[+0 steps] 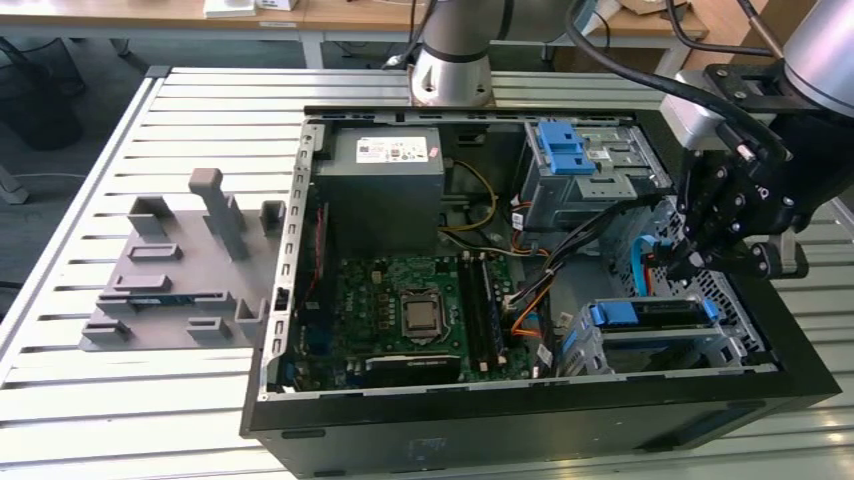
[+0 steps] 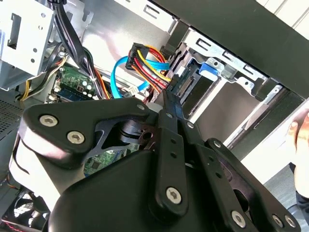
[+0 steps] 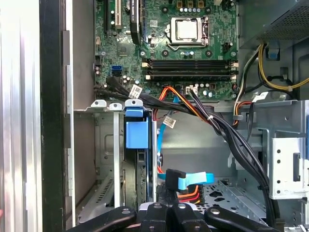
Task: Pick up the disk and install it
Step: 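Insert the first disk wire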
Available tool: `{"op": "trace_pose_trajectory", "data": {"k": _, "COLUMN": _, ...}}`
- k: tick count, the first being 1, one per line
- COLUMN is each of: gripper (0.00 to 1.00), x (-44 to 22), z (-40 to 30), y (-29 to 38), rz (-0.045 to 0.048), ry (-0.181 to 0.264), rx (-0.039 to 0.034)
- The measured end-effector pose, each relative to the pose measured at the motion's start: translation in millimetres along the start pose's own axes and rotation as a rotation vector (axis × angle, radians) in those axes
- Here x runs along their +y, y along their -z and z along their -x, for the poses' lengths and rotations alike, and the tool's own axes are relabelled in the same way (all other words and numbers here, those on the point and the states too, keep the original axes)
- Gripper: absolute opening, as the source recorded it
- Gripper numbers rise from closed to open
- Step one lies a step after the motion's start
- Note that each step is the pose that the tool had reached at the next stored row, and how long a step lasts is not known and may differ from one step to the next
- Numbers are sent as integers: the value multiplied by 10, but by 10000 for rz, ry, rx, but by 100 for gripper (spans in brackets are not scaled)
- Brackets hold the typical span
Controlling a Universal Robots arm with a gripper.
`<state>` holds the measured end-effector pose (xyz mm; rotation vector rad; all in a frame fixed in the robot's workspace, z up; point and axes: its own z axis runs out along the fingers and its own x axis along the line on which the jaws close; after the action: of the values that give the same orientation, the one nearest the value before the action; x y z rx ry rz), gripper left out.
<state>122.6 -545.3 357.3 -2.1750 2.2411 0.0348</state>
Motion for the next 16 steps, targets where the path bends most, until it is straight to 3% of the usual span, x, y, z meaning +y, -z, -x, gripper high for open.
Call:
{"op": "trace_pose_trajectory", "data": {"k": 5, "gripper": 11, "x": -2, "z": 1, "y": 0, "rz": 0, "ry": 1, "rx": 0}}
{"op": "trace_pose_trajectory", "data": {"k": 6, "gripper": 18, "x": -3, "z": 0, "y": 0, "rz": -6, "ry": 1, "rx": 2}}
{"op": "trace_pose_trajectory", "data": {"k": 11, "gripper": 19, "x": -2, "z": 0, "y": -1, "rz": -276, "ry": 9, "rx": 15}}
{"op": "trace_pose_trajectory", "data": {"k": 12, "gripper": 25, "x": -2, "z": 0, "y": -3, "rz": -277, "ry": 10, "rx": 20}}
{"op": "trace_pose_trajectory", "data": {"k": 16, "gripper": 25, "x": -2, "z": 0, "y": -18, "rz": -279, "ry": 10, "rx": 63}}
